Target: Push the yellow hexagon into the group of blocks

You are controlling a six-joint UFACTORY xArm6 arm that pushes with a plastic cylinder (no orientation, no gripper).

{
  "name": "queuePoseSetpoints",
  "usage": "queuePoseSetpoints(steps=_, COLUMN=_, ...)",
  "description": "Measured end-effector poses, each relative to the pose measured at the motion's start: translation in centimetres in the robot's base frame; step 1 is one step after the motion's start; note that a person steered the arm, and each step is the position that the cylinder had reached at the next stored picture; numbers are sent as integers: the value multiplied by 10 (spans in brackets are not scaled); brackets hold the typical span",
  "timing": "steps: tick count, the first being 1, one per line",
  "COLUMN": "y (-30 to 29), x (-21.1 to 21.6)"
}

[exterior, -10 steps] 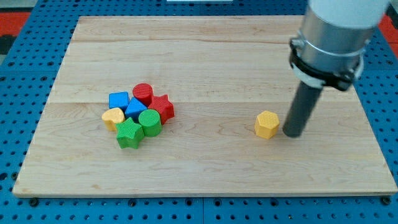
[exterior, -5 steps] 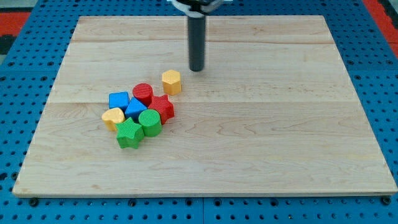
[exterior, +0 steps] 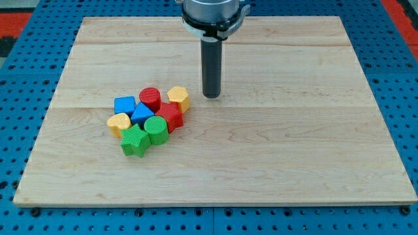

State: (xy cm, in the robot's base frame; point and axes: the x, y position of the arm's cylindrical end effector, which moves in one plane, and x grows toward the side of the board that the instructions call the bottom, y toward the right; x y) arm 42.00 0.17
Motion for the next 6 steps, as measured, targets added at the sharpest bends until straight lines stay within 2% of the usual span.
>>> queuePoseSetpoints(steps=3, y=-66, x=7)
queuePoseSetpoints(steps=6, y=-69, x=-20)
